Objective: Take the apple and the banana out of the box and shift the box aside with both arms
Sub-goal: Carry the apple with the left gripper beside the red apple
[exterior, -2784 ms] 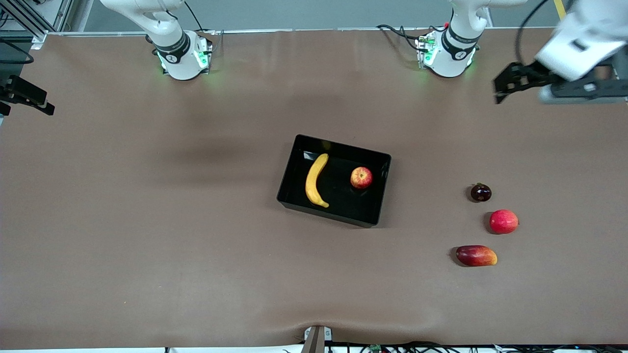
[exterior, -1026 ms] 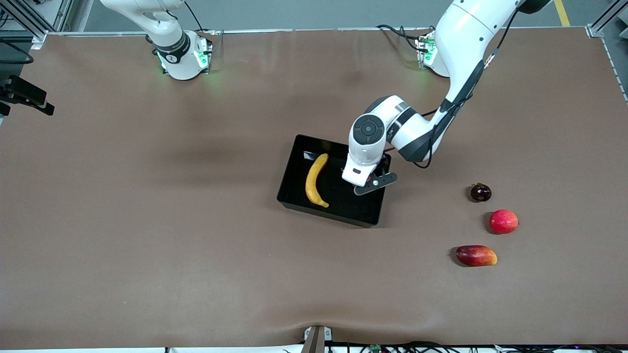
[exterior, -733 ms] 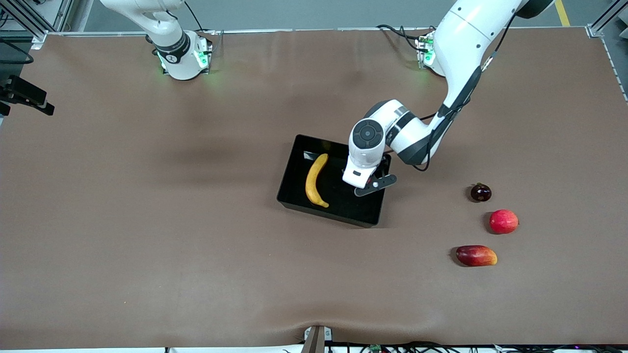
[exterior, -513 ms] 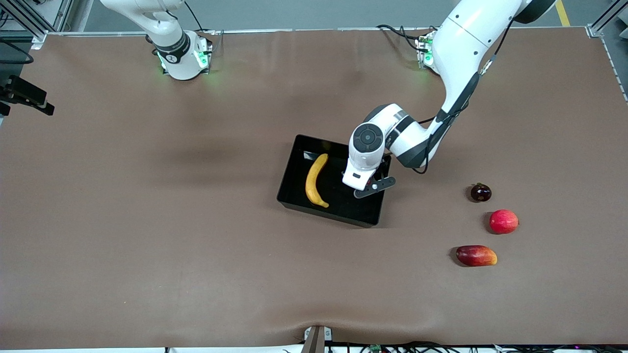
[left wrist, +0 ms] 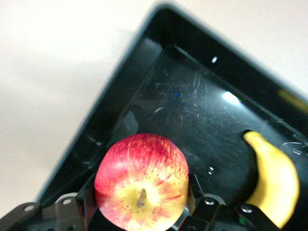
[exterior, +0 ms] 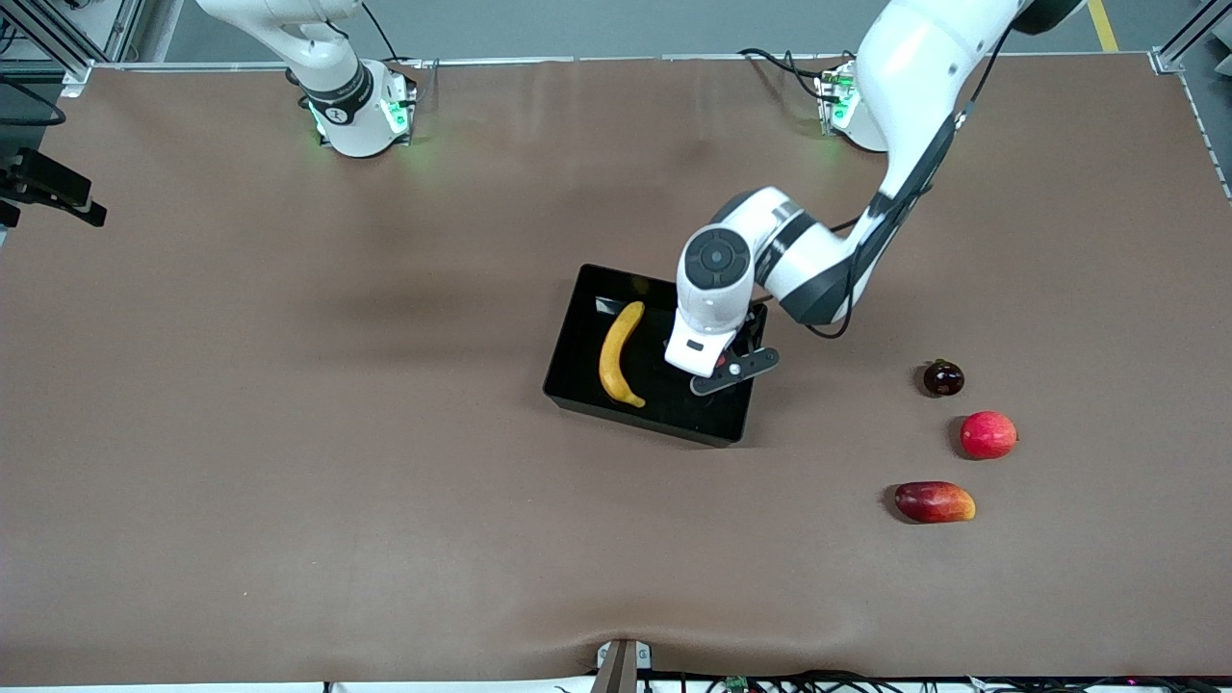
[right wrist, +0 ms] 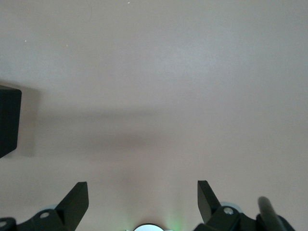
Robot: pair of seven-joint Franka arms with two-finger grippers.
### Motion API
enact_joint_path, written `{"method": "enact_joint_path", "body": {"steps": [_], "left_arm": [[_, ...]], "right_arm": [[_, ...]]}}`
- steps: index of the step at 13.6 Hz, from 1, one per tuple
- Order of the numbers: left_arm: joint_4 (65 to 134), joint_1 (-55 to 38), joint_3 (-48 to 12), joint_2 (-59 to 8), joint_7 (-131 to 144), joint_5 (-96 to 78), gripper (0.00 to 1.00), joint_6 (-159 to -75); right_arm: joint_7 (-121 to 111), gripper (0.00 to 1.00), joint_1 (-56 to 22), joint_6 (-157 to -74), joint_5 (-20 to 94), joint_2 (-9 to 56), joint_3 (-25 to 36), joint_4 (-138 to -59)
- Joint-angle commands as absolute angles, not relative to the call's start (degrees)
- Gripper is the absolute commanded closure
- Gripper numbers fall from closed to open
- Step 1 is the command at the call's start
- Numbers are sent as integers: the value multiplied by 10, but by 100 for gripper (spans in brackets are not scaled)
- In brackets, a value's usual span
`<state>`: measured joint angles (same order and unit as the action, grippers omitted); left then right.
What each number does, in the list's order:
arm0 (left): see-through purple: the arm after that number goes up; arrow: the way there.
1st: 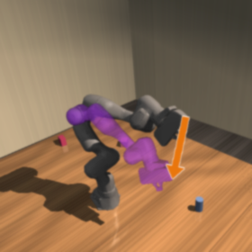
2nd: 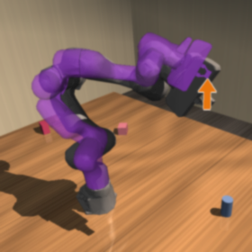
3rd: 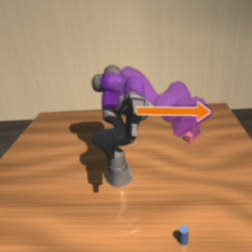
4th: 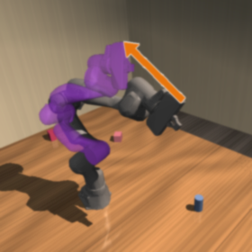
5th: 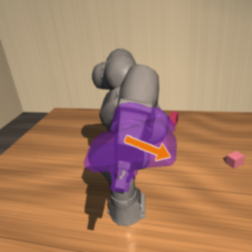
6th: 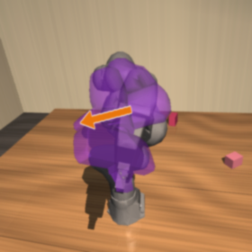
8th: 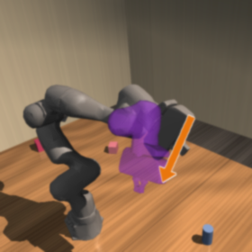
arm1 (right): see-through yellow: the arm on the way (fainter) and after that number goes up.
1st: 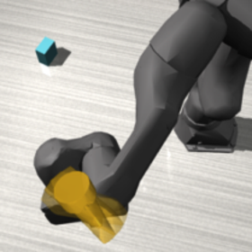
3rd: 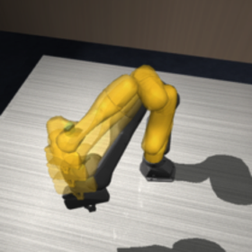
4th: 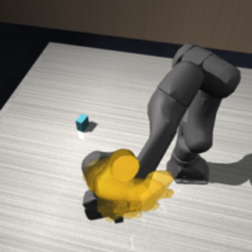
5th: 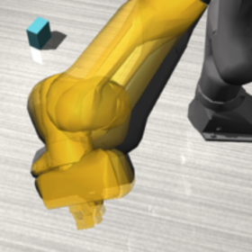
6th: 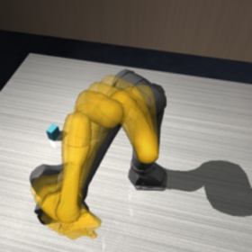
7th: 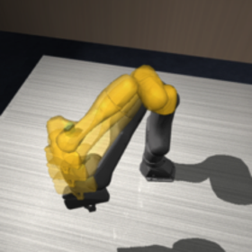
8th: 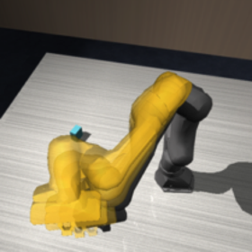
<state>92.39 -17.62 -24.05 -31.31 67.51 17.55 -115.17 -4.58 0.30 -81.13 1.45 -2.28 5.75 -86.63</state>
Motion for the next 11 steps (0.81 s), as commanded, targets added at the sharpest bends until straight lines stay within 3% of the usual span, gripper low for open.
{"method": "enact_joint_path", "body": {"steps": [1, 5, 11], "left_arm": [[902, -153, -250, -252, 633, 182, 100, -1064], [908, -60, -250, -212, 480, 151, 100, -1009], [920, 46, -245, -314, 433, 218, 100, -1095]], "right_arm": [[-47, 0, 12, -810, 18, -18, 52, -857], [-47, 0, 11, -810, 18, -18, 51, -857], [-47, 0, 5, -810, 14, -18, 50, -853]]}}
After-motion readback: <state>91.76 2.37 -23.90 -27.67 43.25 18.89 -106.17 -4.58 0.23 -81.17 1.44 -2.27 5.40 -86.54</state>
